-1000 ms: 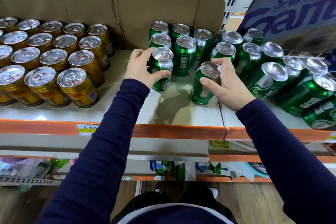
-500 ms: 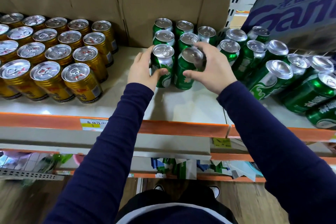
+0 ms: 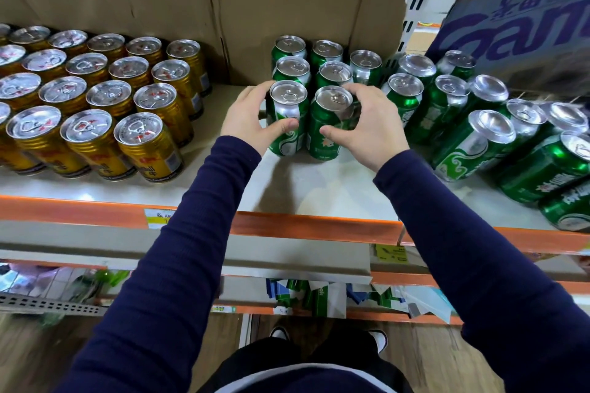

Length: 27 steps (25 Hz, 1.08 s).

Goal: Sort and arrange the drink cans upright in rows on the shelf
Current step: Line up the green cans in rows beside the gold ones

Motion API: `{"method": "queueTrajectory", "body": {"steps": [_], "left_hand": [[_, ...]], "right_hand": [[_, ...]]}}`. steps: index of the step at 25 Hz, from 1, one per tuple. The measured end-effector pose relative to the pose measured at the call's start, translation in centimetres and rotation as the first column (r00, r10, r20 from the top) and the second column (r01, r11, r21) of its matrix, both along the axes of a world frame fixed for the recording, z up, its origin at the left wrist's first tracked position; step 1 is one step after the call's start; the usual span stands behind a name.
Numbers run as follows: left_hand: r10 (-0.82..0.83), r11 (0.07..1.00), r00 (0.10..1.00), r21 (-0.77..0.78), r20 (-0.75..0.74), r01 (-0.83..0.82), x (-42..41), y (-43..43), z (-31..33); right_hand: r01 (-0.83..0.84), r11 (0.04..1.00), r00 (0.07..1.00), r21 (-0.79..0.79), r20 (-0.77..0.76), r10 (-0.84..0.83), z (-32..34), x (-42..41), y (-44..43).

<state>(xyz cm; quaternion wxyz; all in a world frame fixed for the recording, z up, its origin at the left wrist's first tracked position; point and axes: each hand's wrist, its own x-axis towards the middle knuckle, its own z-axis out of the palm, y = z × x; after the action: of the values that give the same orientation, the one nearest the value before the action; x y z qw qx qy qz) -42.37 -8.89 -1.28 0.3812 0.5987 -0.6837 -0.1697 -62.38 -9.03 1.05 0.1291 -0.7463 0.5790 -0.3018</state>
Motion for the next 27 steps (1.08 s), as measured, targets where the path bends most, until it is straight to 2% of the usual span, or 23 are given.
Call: {"method": "queueTrajectory", "body": {"steps": [4,6,9,10,12,15,18,21,24,27], "left_hand": [[0.022,0.999,1.0,0.04,0.005,-0.023,-0.4,0.0,0.0],[0.051,0.999,0.999,0.006,0.008,-0.051,-0.6,0.1,0.7],[0.116,0.964,0.993,-0.243,0.005,-0.111,-1.8,-0.1,2.8],[0.107,0.943,0.994,-0.319,0.015,-0.097,-2.6,-0.5,3.6],[0.049,0.931,0.997,-0.365,0.053,-0.027,-4.3,-1.9,5.2],[-0.06,0.958,0.976,-0.264,0.21,0.116,-7.1,-4.9,7.2],[-0.163,0.977,0.89,-0.059,0.426,0.207,-9.6,-8.6,8.8],[-0.235,0.972,0.783,0.138,0.576,0.19,-12.0,-11.6,9.5],[-0.304,0.934,0.717,0.346,0.627,0.093,-13.3,-13.7,9.2],[-0.287,0.93,0.709,0.365,0.645,0.044,-13.5,-14.7,9.0]], "right_hand": [[-0.087,0.993,0.996,0.08,-0.022,0.089,0.5,-0.8,-0.2],[-0.117,0.99,0.991,0.077,-0.054,0.121,1.4,-2.3,-0.4],[-0.037,0.997,0.985,-0.07,-0.17,0.025,2.6,-5.7,-1.5],[0.0,0.997,0.97,-0.082,-0.241,-0.02,3.0,-6.8,-2.3],[0.02,1.0,0.92,-0.01,-0.392,-0.022,3.5,-8.4,-3.7],[-0.085,0.992,0.848,0.095,-0.515,0.122,4.1,-9.1,-5.0],[-0.121,0.983,0.834,0.135,-0.523,0.175,5.0,-9.8,-5.4],[-0.146,0.975,0.846,0.169,-0.489,0.212,5.8,-11.3,-4.9],[-0.248,0.936,0.818,0.249,-0.464,0.34,5.8,-12.1,-3.7],[-0.267,0.923,0.831,0.277,-0.418,0.366,5.7,-12.3,-3.7]]}}
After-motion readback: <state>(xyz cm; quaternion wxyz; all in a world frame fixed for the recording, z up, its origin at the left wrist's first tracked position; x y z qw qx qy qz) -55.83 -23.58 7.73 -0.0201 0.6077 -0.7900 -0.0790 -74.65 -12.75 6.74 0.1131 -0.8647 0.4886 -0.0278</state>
